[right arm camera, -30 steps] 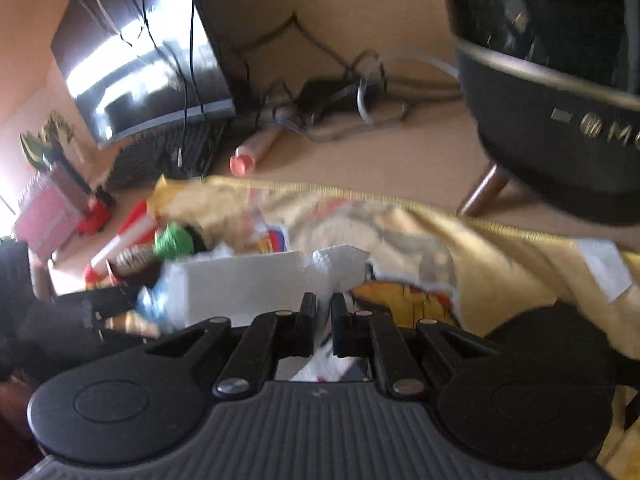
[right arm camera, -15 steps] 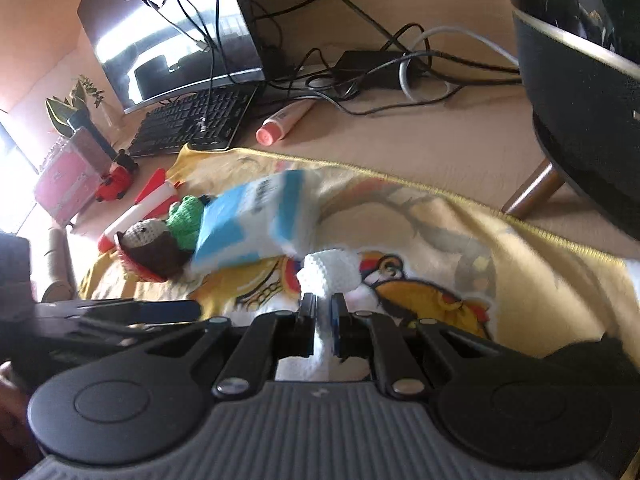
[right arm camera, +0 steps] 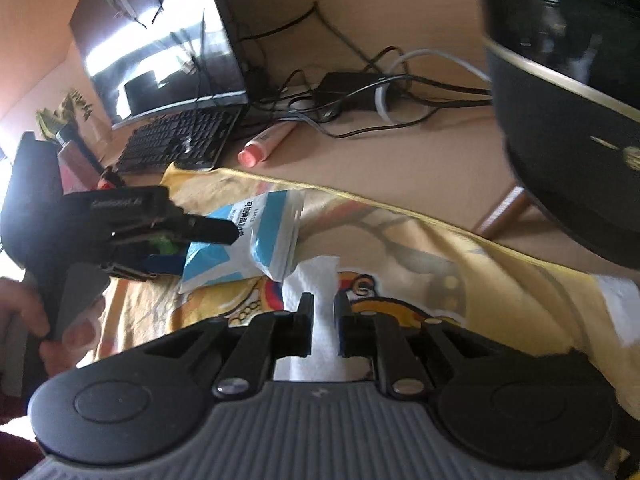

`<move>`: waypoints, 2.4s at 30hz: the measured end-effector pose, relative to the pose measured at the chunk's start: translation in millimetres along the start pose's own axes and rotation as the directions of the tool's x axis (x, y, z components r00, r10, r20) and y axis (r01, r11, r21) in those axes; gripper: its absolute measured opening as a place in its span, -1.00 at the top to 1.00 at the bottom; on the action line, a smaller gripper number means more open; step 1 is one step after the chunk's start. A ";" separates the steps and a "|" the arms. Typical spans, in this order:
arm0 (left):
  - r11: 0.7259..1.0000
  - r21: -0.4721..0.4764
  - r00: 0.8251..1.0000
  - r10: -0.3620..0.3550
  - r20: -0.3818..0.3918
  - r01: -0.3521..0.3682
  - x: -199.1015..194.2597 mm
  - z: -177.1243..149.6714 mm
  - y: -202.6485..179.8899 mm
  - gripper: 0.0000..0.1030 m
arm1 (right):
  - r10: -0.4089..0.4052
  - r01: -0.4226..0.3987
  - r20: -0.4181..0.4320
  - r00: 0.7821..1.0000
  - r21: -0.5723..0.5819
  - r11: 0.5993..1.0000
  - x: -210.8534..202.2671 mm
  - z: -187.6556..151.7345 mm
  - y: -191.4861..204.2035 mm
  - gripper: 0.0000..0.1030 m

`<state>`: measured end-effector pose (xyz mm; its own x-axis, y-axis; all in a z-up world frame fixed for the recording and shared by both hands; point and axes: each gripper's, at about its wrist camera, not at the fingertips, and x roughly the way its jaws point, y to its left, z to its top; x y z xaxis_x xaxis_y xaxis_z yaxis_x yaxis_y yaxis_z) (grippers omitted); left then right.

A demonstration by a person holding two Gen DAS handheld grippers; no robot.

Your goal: Organize soft objects

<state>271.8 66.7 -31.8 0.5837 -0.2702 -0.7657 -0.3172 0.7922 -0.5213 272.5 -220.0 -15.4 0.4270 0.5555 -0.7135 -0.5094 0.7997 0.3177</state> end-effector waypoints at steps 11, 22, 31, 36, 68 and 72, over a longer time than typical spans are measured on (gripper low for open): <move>0.975 0.136 0.970 -0.145 -0.197 0.174 -11.8 -53.0 -30.0 -0.45 | -0.091 0.092 0.053 0.994 -0.025 0.995 -23.1 -4.6 -1.1 0.71; 0.976 0.167 0.987 -0.126 -0.096 0.141 -83.8 -66.4 26.8 -0.92 | -0.005 -0.002 0.026 1.000 0.253 0.967 63.5 47.5 57.2 -0.74; 0.980 0.069 0.979 -0.178 -0.095 0.185 -98.5 -57.5 71.2 -0.95 | -0.124 0.136 -0.057 0.991 0.288 0.948 95.5 38.8 73.1 -0.16; 0.969 0.104 0.968 -0.210 -0.134 0.224 -88.4 -52.3 63.4 -0.96 | -0.138 0.155 -0.086 0.987 0.250 0.956 63.3 11.5 99.2 -0.25; 0.737 0.506 0.886 -0.286 -0.366 0.447 -30.2 -122.1 -91.2 -0.98 | -0.201 0.203 0.342 0.918 0.030 0.979 -150.2 5.1 -3.7 0.95; 0.743 0.468 0.859 -0.288 -0.422 0.479 9.7 -143.7 -112.8 -0.98 | -0.166 0.160 0.318 0.934 0.045 0.986 -165.6 -13.2 -22.9 0.93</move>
<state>205.8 -103.9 -34.6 0.2773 -0.6918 -0.6667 0.3939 0.7148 -0.5779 203.7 -333.3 87.3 0.7206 0.4584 -0.5203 -0.4003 0.8877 0.2276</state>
